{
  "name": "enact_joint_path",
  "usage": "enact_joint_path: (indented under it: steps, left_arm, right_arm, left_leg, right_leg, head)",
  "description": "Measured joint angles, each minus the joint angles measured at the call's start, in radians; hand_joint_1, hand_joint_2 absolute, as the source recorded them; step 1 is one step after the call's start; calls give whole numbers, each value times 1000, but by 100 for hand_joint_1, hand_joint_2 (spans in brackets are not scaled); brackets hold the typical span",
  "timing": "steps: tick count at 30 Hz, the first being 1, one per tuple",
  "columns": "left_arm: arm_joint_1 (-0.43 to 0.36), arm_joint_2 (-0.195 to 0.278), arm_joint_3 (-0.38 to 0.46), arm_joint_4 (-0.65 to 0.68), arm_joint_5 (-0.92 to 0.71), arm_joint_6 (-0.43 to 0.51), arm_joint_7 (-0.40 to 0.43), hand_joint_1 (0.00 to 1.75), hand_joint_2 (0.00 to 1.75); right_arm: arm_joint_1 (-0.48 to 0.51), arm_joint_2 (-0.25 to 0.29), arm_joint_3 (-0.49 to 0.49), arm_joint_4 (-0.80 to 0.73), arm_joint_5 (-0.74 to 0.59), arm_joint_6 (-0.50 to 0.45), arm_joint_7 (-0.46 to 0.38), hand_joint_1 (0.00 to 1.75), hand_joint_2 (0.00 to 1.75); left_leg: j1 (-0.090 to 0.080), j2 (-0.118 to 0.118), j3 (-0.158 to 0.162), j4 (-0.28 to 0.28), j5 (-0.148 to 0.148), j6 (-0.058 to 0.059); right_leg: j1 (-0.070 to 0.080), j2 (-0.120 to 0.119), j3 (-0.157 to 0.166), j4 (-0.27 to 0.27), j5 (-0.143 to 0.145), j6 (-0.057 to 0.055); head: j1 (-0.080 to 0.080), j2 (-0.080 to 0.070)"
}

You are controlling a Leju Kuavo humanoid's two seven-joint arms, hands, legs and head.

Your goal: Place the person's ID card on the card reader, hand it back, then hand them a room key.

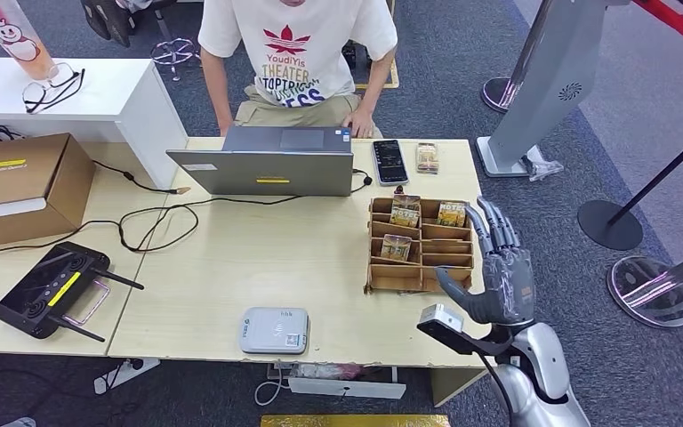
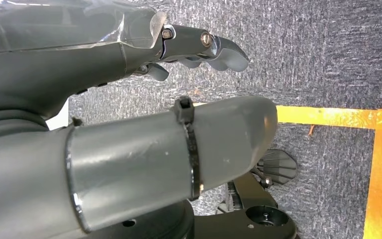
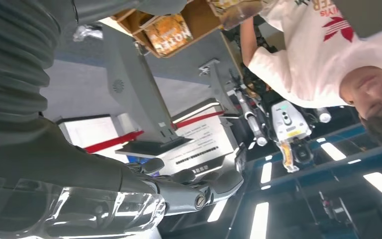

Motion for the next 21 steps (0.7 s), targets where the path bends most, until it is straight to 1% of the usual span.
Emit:
enact_joint_path:
  steps: [3,13,17,19,21]
  left_arm:
    - [0,0,2,0,6,0,0,0,0]
    - [1,1,18,0,12,0,0,0,0]
    - [1,1,21,0,12,0,0,0,0]
    - [1,1,23,0,13,0,0,0,0]
    - [2,2,24,0,13,0,0,0,0]
  right_arm:
    - [18,-2,-8,2,25,-6,15,27,175]
    - [46,-6,-24,11,51,-6,29,27,175]
    - [48,-7,-24,13,53,-6,33,37,175]
    - [50,-8,-25,15,55,-6,38,38,175]
    - [54,-8,-27,17,60,-6,43,50,175]
  left_leg:
    - [0,0,0,0,0,0]
    - [0,0,0,0,0,0]
    - [0,0,0,0,0,0]
    - [0,0,0,0,0,0]
    - [0,0,0,0,0,0]
  right_leg:
    - [0,0,0,0,0,0]
    - [0,0,0,0,0,0]
    - [0,0,0,0,0,0]
    - [0,0,0,0,0,0]
    - [0,0,0,0,0,0]
  head:
    - [0,0]
    - [0,0]
    - [0,0]
    - [0,0]
    - [0,0]
